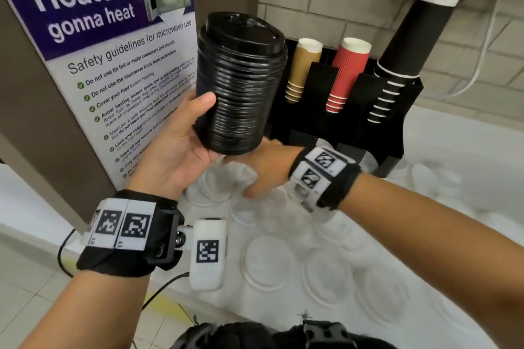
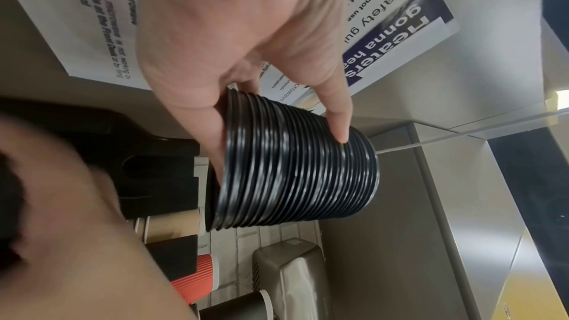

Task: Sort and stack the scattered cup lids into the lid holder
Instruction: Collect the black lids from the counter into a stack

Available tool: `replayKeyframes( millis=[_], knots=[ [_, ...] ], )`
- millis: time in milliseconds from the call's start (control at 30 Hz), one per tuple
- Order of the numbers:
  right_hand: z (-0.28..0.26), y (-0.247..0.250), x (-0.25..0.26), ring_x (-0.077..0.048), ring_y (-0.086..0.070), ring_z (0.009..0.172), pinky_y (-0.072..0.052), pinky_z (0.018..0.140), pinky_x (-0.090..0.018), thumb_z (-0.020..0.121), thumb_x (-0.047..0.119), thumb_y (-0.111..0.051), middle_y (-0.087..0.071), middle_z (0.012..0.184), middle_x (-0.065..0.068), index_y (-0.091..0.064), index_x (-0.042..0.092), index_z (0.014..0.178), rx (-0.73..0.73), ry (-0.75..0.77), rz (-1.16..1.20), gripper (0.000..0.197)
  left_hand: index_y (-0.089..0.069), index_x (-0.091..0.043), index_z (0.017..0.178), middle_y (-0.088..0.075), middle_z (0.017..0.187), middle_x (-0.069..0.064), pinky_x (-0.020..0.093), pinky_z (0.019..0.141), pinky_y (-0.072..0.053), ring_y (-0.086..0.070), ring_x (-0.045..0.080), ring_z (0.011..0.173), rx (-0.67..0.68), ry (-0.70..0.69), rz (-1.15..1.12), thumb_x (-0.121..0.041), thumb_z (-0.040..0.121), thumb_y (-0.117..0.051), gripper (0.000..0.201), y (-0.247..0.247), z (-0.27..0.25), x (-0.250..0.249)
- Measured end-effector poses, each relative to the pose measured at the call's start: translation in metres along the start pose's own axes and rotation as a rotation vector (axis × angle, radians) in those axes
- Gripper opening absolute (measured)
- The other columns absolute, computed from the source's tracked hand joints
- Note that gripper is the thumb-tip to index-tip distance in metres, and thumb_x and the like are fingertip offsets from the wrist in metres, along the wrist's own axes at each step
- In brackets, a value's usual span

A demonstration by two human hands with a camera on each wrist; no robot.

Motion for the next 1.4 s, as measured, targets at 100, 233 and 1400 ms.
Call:
replayKeyframes(
  millis=[100,233,1400],
  knots=[
    [0.034,-0.012,0.034,-0.012,-0.053,0.111,-0.04,0.095,-0.023,0.075,0.051,-0.073,-0.047,0.142,-0.003,-0.035,0.024,0.146,-0.004,0.082,0.102,0.084,-0.04,-0.006,0.146,-0.064,0.127,0.009,0.043,0.081,-0.058,-0.062,0.029,0.119,-0.02,0.016,-0.011,-0.029,0.072,-0.081,0.088,0.0,0.0,-0.001],
    [0.076,-0.034,0.054,-0.028,-0.032,0.136,-0.027,0.112,-0.038,0.075,0.046,-0.076,-0.032,0.15,-0.011,-0.031,0.018,0.148,0.179,0.08,-0.026,0.09,-0.041,-0.007,0.144,-0.066,0.122,0.006,0.04,0.08,-0.058,-0.064,0.026,0.116,-0.066,0.004,-0.009,-0.024,0.081,-0.065,0.07,0.005,-0.001,-0.004],
    [-0.078,0.001,-0.094,-0.023,-0.037,0.122,-0.038,0.095,-0.038,0.07,0.044,-0.077,-0.039,0.136,-0.002,-0.025,0.029,0.144,0.047,-0.343,-0.126,0.092,-0.036,-0.005,0.146,-0.062,0.13,0.01,0.038,0.083,-0.058,-0.06,0.027,0.121,-0.002,0.065,-0.063,-0.037,0.051,-0.094,0.116,-0.005,-0.004,0.031]
  ],
)
Point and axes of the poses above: each hand's wrist, its own z-axis towards the middle knuckle, its own y-axis out of the back of the hand, x = y × z, the point moved 3 cm from there along z, towards the middle knuckle
